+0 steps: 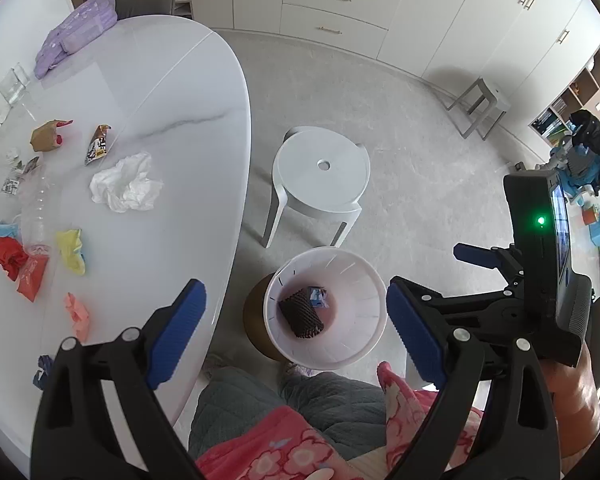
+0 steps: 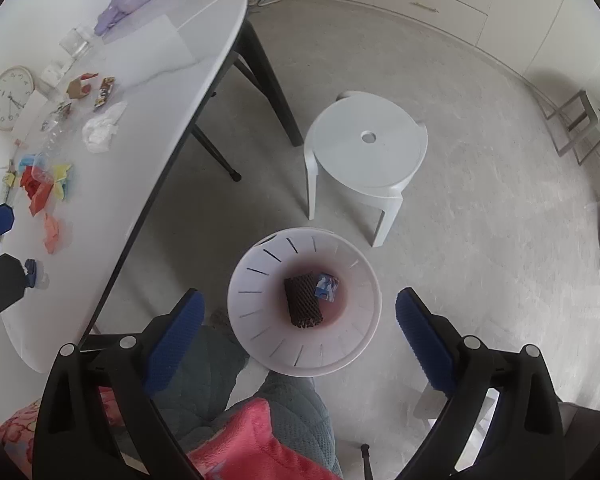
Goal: Collect trash
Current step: 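Carry both items over the white bin and open both tools to drop them, then grasp the crumpled blue wrapper on the table with the left tool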
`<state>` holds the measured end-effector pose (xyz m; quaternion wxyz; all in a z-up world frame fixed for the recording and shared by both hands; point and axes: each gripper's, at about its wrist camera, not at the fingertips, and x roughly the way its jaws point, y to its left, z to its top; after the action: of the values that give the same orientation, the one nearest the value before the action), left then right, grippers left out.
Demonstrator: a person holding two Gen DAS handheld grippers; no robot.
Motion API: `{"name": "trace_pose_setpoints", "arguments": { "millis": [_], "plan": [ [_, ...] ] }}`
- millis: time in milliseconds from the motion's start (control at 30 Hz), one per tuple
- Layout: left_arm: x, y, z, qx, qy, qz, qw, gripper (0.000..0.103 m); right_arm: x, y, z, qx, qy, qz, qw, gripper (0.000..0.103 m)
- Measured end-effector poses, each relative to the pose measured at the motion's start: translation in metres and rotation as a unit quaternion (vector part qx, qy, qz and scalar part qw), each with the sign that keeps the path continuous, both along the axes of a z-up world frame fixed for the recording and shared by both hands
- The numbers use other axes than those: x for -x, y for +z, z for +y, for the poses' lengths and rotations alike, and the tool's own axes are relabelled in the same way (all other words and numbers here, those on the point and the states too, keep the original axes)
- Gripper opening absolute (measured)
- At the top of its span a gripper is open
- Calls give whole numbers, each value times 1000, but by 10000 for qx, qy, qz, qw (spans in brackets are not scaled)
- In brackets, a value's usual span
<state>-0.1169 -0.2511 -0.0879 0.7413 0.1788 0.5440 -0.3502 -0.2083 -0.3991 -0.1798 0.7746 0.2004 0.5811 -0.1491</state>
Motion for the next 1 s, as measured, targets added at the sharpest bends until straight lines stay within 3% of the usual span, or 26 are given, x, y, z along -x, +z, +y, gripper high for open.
{"name": "trace_pose_setpoints", "arguments": {
  "millis": [233,467,567,767,867,1000],
  "plan": [
    [-3,1,8,7,117,-17,9999,88,0,7,9,98,87,-28,9999,96],
    [-28,10,64,122,985,-276,9947,91,-19,24,32,42,367,-188,9991,101],
    [-45,9,107,-24,1515,-432,9875,91,-39,30,50,-3,648,-250,9976,101],
    [-78,-14,213,-655,2483,-594,9646,91,-93,32,101,-134,1279,-355,9911,101],
    [-98,-31,250,-1052,2776,-472,9537,91,-119,32,134,-198,1566,-347,9868,101],
    [-114,-53,283,-1104,2948,-283,9487,91,-151,27,185,-124,1943,-345,9803,101]
  ]
}}
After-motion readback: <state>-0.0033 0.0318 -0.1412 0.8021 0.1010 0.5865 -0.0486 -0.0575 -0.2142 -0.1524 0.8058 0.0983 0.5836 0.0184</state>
